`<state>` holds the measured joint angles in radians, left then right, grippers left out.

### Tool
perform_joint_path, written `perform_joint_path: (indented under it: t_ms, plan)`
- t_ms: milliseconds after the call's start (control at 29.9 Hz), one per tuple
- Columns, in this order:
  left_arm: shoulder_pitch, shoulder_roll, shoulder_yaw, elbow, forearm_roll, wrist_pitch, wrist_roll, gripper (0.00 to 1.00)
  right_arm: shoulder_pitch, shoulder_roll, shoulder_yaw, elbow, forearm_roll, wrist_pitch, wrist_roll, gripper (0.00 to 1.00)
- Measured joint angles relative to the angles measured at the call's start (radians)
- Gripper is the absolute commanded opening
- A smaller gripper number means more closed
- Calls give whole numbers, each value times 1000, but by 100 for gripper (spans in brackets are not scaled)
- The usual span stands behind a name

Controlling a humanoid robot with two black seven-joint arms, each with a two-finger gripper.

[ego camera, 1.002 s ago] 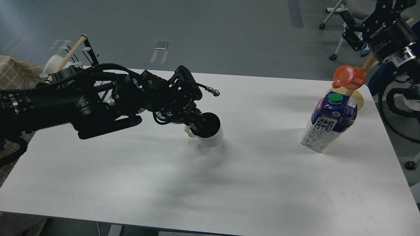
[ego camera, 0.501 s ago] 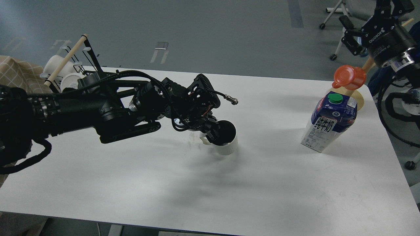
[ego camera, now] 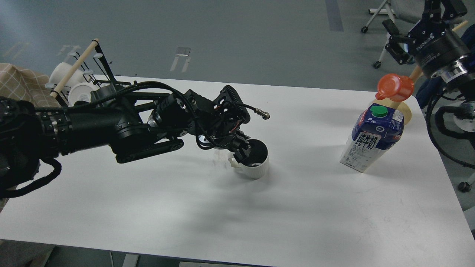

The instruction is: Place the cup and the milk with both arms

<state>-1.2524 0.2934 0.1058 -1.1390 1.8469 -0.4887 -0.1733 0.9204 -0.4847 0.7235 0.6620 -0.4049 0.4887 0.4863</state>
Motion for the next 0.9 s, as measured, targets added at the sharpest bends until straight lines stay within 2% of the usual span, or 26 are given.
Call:
perform_joint_path:
  t_ms: [33,100,167,200,401,601,768,902]
  plan:
    - [3,0,0,1,0,0,0,52,0,0,0,1,0,0,0,100]
    - [7,0,0,2,0,0,0,62,-1,-2,0,2,0,0,0,100]
    - [8,0,0,2,-2,0,-1,89,-4,-5,0,3,0,0,0,100]
    - [8,0,0,2,-5,0,-3,98,-6,-6,0,3,0,0,0,100]
    - [-13,5,-2,-1,-55,0,-9,98,-8,-8,0,4,0,0,0,100]
    - [-89,25,-14,-10,-148,0,-14,98,-12,-10,0,4,0,0,0,100]
    - [-190,128,-60,-17,-306,0,-22,98,-12,-51,1,38,0,0,-1,100]
    - [-214,202,-184,-2,-461,0,-16,98,-6,-141,1,129,-14,0,-1,100]
